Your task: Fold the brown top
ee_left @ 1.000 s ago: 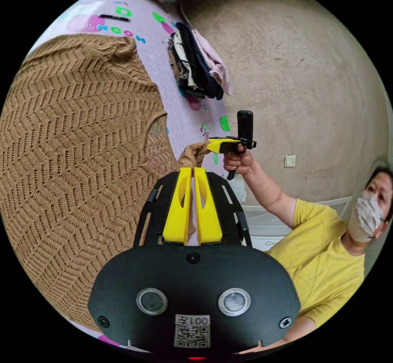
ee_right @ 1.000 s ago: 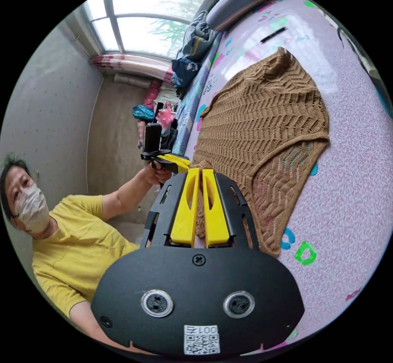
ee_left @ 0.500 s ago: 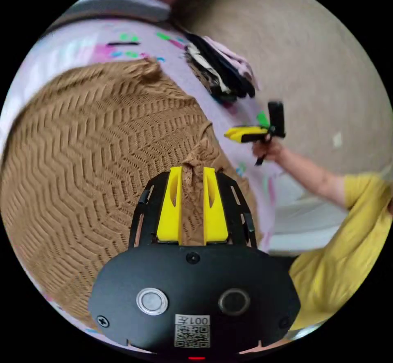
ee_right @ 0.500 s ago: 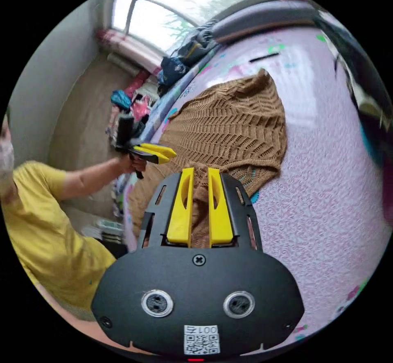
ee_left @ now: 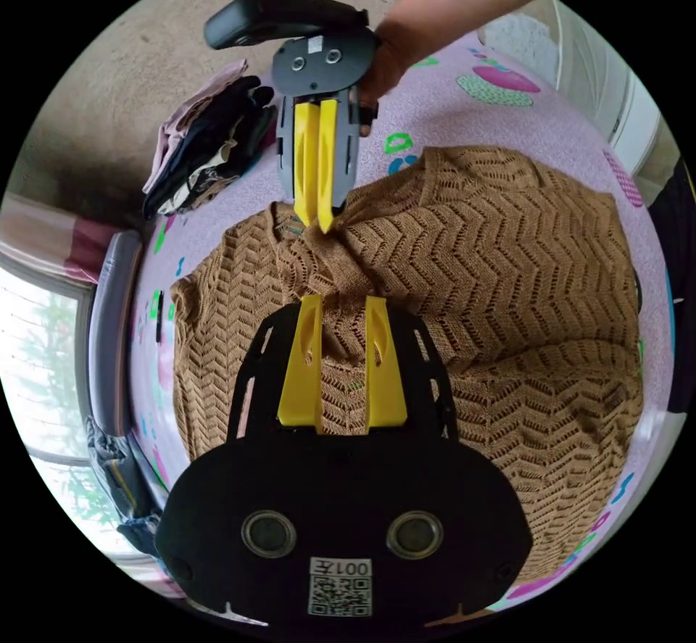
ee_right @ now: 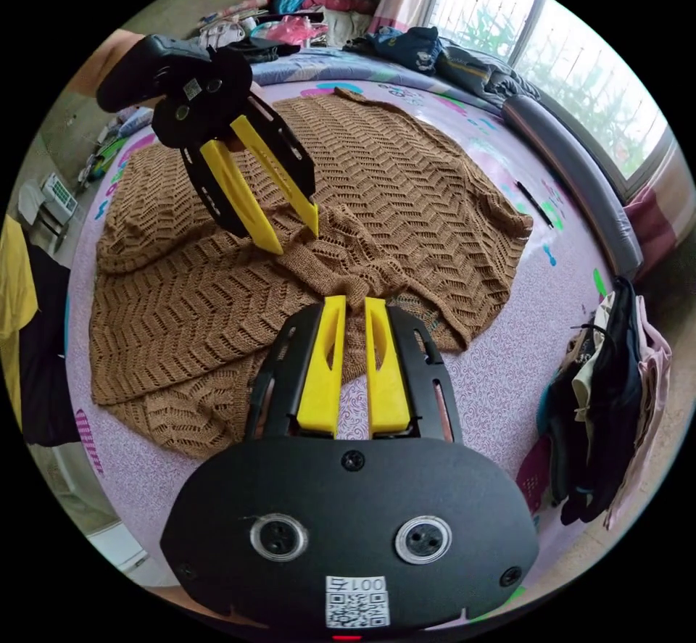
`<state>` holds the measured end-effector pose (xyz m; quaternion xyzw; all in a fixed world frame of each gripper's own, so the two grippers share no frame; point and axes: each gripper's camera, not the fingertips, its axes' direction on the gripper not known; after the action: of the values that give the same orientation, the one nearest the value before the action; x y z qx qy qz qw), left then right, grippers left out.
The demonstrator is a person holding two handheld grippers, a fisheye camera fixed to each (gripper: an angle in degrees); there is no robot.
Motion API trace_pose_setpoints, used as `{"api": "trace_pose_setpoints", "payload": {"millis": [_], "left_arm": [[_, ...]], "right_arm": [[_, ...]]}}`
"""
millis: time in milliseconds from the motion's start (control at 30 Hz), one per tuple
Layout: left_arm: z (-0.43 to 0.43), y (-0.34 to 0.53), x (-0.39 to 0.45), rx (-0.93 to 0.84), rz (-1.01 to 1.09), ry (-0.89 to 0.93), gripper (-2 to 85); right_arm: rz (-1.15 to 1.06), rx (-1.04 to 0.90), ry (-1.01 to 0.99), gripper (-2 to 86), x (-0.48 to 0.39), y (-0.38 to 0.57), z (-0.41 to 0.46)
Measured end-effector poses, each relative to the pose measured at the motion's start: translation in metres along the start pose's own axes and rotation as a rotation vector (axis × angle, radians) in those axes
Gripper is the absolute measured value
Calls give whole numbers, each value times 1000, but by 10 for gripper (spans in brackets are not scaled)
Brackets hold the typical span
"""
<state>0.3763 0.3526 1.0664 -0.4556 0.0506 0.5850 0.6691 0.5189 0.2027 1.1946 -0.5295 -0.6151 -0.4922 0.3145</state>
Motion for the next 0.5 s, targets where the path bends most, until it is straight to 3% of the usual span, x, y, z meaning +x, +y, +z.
{"api": "trace_pose_setpoints", "payload": {"millis": [133, 333, 500], "left_arm": [[-3, -1, -13, 26, -12, -6, -6], [-25, 31, -103, 218, -336, 169, -10], [4, 75, -202, 271, -593, 311, -10]], "right_arm": [[45, 55, -31, 14, 12, -2, -15], [192, 220, -171, 7, 66, -13, -43], [352, 206, -258, 7, 124, -23, -21]]}}
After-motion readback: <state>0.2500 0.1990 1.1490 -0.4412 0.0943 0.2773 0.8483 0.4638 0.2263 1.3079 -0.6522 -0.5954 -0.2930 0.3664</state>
